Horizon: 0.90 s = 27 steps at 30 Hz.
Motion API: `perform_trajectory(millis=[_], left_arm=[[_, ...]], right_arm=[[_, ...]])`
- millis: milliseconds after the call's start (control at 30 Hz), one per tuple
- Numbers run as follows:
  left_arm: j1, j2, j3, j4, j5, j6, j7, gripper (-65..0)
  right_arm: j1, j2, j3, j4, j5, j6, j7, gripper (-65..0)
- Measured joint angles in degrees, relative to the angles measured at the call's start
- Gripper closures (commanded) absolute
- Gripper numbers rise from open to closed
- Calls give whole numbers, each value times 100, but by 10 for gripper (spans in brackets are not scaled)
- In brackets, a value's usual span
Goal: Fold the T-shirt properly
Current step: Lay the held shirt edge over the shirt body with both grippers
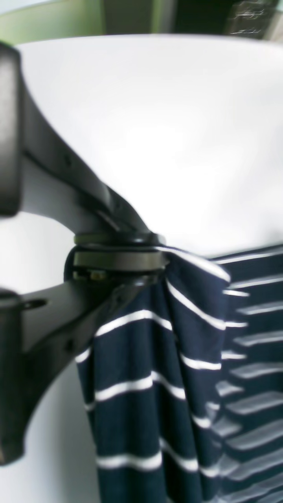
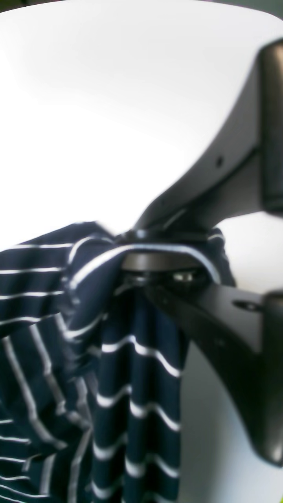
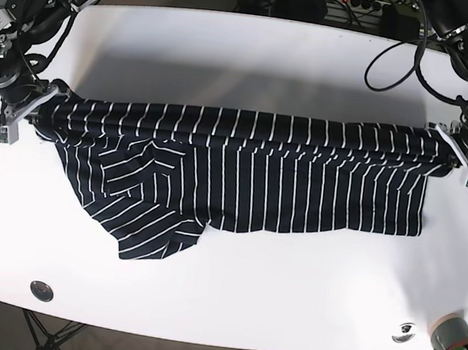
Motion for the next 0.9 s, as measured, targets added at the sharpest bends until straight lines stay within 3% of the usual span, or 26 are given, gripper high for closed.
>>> perform_trajectory(millis=[333,667,767,833,900], left_arm=[[446,-7,-417,2,-37,2,-42,0],[866,0,-389,2,-33,0,-33,-10],[957,-7,-389,2,-37,2,-48,-136],[1027,-7,-378,2,-35,4,-46,-240],[1099,-9,-378,2,2,20,-37,-343]], right_arm=[[-767,-46,94,0,560,0,4,-25],[-1333,-44,142,2,870,0,0,-27],[-1497,-39,127,0,927,0,2,-78],[-1628,-31,127,0,922,-2,2,-171],[-1720,-28,127,0,909,0,7,-308]])
